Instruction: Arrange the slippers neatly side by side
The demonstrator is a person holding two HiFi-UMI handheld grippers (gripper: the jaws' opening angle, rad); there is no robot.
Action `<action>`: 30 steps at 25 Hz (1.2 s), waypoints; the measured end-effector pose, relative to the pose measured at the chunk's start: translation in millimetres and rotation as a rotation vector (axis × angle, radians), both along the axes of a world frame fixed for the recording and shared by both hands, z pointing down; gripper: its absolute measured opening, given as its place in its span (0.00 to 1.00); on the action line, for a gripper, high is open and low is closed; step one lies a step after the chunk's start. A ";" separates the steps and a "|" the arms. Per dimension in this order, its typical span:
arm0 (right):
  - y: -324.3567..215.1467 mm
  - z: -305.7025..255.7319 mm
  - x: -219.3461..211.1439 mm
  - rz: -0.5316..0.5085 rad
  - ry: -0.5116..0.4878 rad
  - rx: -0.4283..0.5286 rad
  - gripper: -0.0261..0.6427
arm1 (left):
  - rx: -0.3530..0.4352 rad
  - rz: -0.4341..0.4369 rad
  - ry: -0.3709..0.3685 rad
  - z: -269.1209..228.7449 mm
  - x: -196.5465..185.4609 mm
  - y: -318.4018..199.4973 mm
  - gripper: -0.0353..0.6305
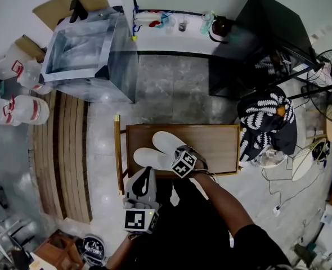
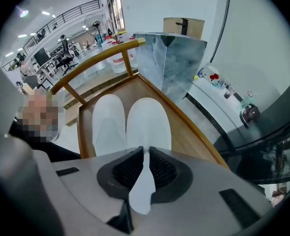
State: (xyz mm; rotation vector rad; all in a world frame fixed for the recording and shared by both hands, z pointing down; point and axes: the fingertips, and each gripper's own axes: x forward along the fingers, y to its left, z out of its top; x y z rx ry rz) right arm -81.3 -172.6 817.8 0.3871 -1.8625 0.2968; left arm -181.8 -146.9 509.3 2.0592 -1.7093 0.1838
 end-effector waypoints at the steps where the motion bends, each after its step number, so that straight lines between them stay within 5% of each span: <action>1: -0.8 -2.4 0.4 0.004 -0.005 0.003 0.10 | -0.005 0.000 -0.003 1.4 -0.2 0.5 0.08; 17: -4.2 -37.6 86.2 0.302 -0.088 0.004 0.08 | 0.044 0.122 -0.004 -5.0 49.3 -6.7 0.08; 30: -5.5 -51.3 194.9 0.816 -0.292 -0.070 0.08 | 0.051 0.239 0.001 -11.8 109.8 -9.5 0.08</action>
